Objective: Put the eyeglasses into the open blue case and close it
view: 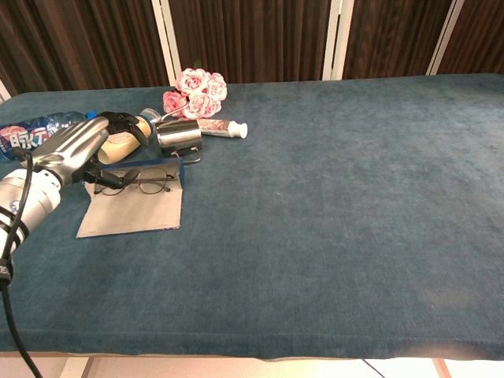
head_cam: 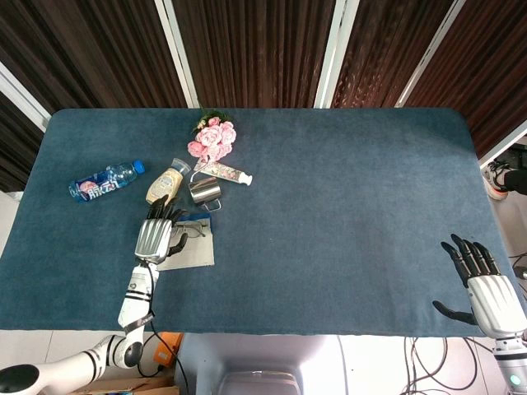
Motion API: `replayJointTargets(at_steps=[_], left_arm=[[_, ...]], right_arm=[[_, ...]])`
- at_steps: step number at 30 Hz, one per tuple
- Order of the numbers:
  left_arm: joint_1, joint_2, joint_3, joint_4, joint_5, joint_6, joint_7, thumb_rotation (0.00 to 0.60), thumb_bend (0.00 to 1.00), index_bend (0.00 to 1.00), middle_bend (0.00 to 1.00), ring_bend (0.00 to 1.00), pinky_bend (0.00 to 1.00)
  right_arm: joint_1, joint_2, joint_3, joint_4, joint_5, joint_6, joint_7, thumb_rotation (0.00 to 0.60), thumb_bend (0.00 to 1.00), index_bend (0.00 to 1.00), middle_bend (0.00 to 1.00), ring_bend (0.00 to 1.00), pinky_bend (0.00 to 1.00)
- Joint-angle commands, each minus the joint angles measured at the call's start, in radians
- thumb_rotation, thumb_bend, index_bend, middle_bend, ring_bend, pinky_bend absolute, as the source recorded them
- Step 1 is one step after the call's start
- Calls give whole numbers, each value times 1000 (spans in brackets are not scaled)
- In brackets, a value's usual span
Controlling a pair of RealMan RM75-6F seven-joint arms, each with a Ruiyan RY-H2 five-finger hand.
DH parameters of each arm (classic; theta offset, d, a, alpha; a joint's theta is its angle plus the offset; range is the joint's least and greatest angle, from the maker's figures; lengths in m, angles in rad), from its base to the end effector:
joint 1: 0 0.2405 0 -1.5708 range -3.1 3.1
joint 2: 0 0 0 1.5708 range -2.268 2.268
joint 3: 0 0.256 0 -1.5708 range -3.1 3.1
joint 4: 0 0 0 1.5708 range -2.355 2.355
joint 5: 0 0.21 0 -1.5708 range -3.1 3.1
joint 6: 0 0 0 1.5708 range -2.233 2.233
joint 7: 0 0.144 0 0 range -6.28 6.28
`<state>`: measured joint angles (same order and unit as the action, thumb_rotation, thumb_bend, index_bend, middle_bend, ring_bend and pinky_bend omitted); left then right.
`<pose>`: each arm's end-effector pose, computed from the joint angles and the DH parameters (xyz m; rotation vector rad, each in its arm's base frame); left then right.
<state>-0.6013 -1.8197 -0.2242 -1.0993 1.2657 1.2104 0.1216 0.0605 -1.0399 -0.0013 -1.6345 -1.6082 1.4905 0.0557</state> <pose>-0.1937 0.3425 -0.0351 -1.5091 -0.9535 -1.1167 -0.3066 -0.1620 0.1697 1.4865 -0.9121 0.9099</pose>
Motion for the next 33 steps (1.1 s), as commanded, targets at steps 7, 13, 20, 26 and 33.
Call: replayJointTargets(at_steps=[7, 13, 20, 26, 33], left_arm=[[68, 170, 121, -309, -7, -56, 151, 600, 295, 384, 39, 0, 99], [61, 183, 116, -343, -87, -105, 249, 600, 294, 350, 1, 0, 91], [52, 188, 113, -349, -139, -138, 296, 600, 294, 275, 0, 0, 83], [48, 186, 109, -344, -156, -146, 308, 600, 294, 272, 0, 0, 83], [42, 180, 105, -330, -183, -154, 327, 600, 292, 300, 0, 0, 84]], right_arm=[[1, -4, -5, -1, -7, -3, -10, 600, 268, 0, 0, 0, 8], [2, -5, -8, -2, -11, -6, -15, 600, 268, 0, 0, 0, 8], [2, -4, -7, -1, -9, -6, -14, 600, 268, 0, 0, 0, 8], [1, -4, -6, -2, -8, -3, -10, 600, 268, 0, 0, 0, 8], [0, -3, -6, 0, -10, 0, -7, 600, 268, 0, 0, 0, 8]])
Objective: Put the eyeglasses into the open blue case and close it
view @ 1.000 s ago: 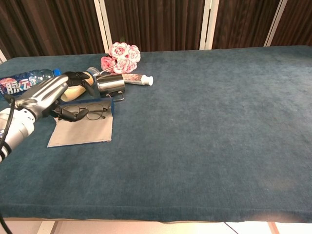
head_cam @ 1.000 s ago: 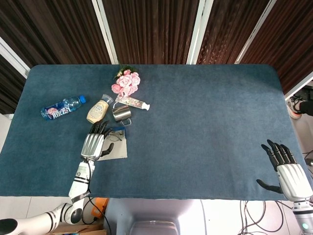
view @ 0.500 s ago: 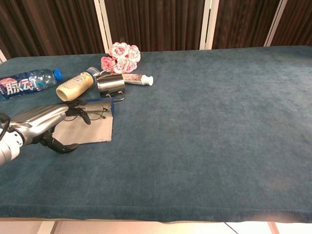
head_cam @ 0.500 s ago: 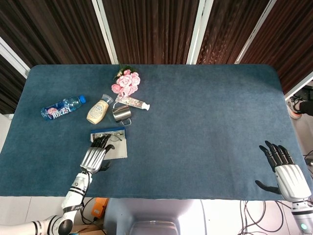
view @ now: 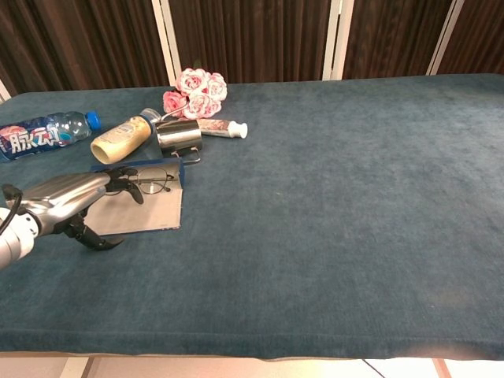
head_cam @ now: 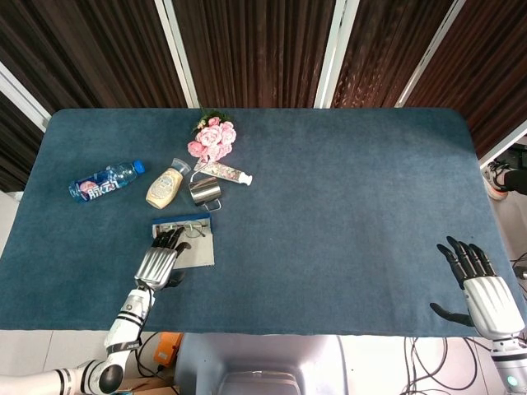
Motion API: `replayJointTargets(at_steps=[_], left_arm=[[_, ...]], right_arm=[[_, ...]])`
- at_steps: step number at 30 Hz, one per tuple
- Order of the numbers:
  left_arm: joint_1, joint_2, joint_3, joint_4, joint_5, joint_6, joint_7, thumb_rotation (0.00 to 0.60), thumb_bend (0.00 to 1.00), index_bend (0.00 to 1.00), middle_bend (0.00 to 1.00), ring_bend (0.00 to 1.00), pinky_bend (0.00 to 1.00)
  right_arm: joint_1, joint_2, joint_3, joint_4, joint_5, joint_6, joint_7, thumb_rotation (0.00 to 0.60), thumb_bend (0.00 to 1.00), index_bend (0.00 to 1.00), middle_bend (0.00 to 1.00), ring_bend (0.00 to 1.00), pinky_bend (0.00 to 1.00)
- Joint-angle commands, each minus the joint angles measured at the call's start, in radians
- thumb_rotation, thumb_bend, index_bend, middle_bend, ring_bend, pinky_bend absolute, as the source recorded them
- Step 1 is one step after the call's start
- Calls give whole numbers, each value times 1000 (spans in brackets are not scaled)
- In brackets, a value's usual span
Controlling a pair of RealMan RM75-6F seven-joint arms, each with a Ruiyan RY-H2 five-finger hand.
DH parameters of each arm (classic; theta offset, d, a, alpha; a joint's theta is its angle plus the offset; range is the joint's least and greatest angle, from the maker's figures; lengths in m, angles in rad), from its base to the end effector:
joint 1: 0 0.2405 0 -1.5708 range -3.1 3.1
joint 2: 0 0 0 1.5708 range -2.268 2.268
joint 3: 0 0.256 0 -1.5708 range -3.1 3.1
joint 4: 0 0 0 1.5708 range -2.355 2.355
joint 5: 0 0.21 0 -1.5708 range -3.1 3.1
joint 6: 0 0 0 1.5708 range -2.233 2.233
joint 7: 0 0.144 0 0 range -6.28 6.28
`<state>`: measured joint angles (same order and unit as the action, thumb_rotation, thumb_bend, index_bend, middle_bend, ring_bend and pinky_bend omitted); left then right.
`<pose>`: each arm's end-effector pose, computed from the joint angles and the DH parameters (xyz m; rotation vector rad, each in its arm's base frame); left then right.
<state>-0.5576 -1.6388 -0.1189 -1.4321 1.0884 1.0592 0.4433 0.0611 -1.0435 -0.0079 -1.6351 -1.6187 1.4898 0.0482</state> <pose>-0.2083 0.2978 -0.0375 -1.7482 -1.0248 -0.7686 -0.3054 -0.1606 0.1670 1.5011 -0.9107 0.9081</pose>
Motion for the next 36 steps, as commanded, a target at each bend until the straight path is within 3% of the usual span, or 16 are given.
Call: replayJointTargets(at_steps=[1, 23, 36], left_arm=[[-3, -2, 0, 5, -10, -5, 8, 600, 292, 302, 0, 0, 84], [-26, -17, -15, 46, -76, -25, 51, 600, 297, 338, 0, 0, 91], [-43, -24, -23, 74, -104, -29, 78, 600, 434, 432, 0, 0, 94]], right_arm=[[0, 0, 1, 0, 1, 1, 1, 600, 268, 0, 0, 0, 8], [-1, 0, 0, 1, 0, 1, 0, 600, 268, 0, 0, 0, 8], [0, 0, 1, 0, 3, 1, 3, 600, 268, 0, 0, 0, 8]])
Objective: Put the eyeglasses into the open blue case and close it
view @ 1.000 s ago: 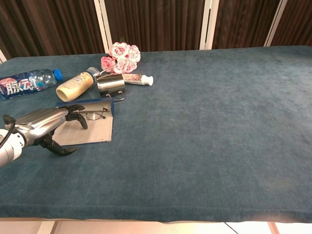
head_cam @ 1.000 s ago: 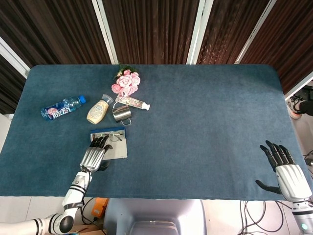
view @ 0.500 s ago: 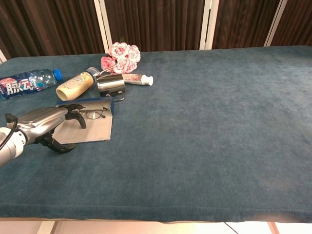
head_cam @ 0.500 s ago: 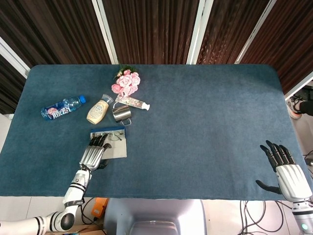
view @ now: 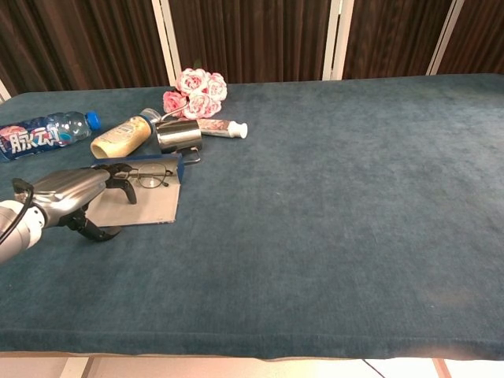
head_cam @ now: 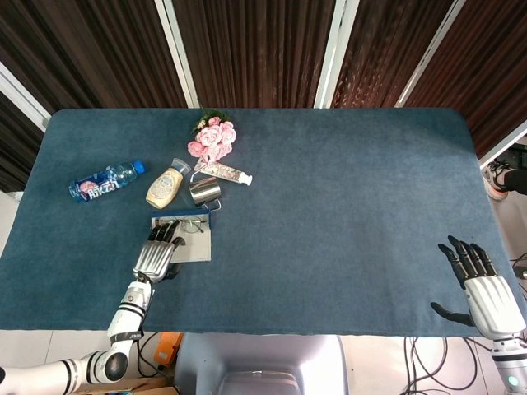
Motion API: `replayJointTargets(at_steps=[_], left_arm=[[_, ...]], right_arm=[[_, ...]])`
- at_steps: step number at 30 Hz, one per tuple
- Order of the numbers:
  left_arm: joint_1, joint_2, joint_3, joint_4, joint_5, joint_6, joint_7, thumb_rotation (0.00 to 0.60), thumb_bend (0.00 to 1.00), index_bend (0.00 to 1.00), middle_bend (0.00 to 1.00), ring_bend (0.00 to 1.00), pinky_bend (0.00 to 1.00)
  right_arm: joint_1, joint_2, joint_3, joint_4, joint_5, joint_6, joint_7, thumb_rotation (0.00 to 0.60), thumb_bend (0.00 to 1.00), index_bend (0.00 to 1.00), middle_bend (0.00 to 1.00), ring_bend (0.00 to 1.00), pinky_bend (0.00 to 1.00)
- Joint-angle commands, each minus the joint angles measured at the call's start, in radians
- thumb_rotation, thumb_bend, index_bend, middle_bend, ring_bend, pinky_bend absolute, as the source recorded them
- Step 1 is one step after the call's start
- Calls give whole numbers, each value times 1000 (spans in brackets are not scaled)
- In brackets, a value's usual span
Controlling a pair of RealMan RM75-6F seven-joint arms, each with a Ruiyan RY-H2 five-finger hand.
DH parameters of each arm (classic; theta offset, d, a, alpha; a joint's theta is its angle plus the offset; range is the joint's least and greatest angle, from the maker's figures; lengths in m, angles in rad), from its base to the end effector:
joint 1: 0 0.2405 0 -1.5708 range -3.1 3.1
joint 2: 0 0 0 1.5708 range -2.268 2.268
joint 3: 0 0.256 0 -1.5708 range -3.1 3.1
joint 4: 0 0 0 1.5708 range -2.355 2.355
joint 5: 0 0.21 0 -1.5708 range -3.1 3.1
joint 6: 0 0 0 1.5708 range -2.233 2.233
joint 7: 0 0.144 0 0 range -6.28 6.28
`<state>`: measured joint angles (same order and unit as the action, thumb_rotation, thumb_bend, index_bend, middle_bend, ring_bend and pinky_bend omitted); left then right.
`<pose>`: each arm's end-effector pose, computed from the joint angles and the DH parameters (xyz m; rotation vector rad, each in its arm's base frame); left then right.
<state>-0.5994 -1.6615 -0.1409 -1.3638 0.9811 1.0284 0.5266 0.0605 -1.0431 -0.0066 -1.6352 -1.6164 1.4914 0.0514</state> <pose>-0.2171 0.3162 -0.0402 -1.7257 -0.9941 -0.6637 -0.3056 -0.1607 0.1676 1.4963 -0.9122 0.9107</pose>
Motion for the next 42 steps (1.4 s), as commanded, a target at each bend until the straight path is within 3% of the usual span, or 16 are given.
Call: replayJointTargets(at_steps=[1, 16, 32, 42], left_arm=[[-1, -4, -3, 9, 8, 5, -12, 600, 446, 434, 0, 0, 94], [-9, -43, -31, 87, 67, 30, -104, 600, 524, 466, 8, 0, 108], [-35, -123, -76, 242, 111, 56, -175, 600, 503, 464, 21, 0, 116], [-6, -110, -60, 215, 157, 82, -242, 600, 556, 555, 53, 0, 120]], right_arm=[[0, 0, 0, 0, 1, -1, -1, 600, 267, 0, 0, 0, 8], [0, 0, 1, -1, 1, 0, 1, 600, 268, 0, 0, 0, 8], [0, 2, 3, -1, 5, 1, 8, 600, 268, 0, 0, 0, 9], [1, 0, 2, -1, 4, -2, -1, 600, 267, 0, 0, 0, 8]])
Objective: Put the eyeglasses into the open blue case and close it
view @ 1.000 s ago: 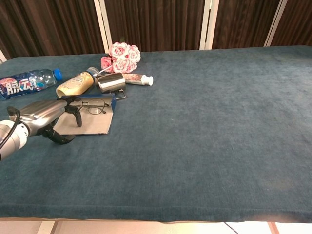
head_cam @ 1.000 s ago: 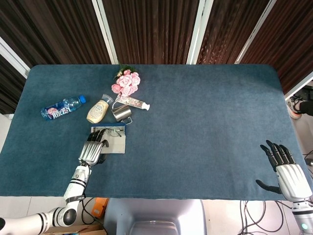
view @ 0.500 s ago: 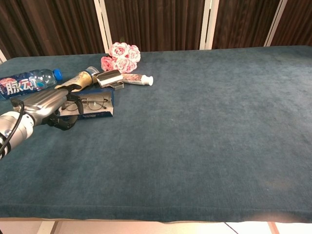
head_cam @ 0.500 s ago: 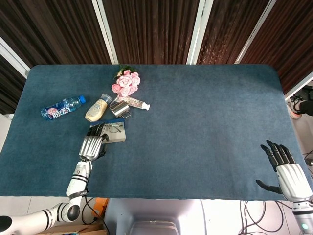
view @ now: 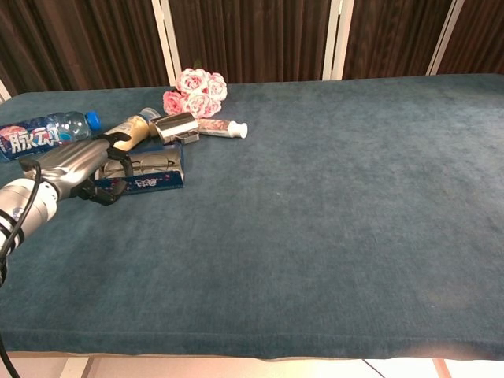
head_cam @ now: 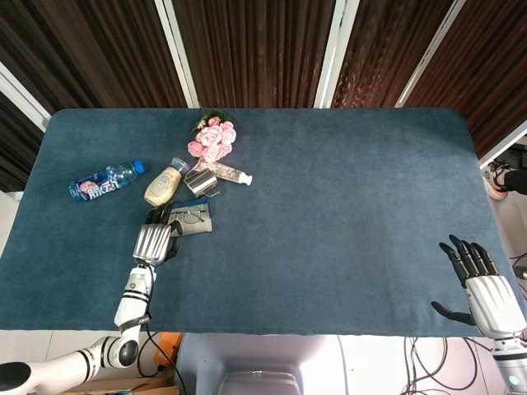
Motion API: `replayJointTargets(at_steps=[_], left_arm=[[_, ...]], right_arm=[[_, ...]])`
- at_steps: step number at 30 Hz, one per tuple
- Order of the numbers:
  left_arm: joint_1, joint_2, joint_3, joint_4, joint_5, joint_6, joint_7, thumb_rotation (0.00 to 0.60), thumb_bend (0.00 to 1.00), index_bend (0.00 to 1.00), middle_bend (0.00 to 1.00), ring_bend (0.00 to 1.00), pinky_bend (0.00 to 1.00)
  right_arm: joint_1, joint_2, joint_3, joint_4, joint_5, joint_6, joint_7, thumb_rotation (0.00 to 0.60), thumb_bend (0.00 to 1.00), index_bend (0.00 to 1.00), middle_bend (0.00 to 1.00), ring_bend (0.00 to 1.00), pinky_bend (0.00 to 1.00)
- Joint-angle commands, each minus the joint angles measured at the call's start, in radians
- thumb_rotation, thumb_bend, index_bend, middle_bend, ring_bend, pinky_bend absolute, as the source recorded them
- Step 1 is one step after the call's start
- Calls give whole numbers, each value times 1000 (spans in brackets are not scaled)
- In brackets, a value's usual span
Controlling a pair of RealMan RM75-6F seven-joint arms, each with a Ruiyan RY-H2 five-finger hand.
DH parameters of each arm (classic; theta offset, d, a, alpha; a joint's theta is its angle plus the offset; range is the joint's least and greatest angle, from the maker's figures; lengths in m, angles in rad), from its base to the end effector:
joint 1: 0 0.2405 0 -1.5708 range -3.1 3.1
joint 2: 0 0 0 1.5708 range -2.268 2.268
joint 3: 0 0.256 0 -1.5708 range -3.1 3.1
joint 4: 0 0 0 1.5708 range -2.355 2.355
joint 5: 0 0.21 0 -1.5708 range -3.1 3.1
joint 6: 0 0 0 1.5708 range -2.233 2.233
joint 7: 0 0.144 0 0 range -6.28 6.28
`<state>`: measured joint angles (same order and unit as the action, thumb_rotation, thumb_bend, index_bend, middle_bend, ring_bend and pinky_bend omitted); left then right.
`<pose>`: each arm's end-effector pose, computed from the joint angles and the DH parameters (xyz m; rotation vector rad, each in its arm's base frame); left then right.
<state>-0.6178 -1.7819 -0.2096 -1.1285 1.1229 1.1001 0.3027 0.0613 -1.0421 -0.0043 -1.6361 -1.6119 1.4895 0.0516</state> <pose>-0.2119 0.3468 -0.0400 -1.5753 -0.9554 -0.8766 -0.3059 -0.1615 0.1681 1.4926 -0.9129 0.9095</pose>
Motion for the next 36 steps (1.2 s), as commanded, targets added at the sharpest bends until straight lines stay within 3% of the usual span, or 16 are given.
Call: replayJointTargets(at_steps=[1, 10, 17, 36], left_arm=[[18, 16, 14, -32, 24, 16, -26, 600, 566, 565, 58, 0, 120], [93, 110, 76, -209, 110, 79, -113, 600, 587, 614, 80, 0, 120], [88, 151, 59, -281, 106, 68, -86, 600, 587, 618, 80, 0, 119], [0, 56, -19, -157, -4, -17, 31, 600, 587, 615, 79, 0, 118]], right_arm=[[0, -1, -1, 0, -1, -1, -3, 600, 267, 0, 0, 0, 8], [1, -9, -4, -2, -3, -6, -26, 600, 267, 0, 0, 0, 8], [4, -17, -8, -5, -5, -16, -45, 600, 268, 0, 0, 0, 8], [5, -9, -3, -2, 2, -14, -21, 600, 268, 0, 0, 0, 8]])
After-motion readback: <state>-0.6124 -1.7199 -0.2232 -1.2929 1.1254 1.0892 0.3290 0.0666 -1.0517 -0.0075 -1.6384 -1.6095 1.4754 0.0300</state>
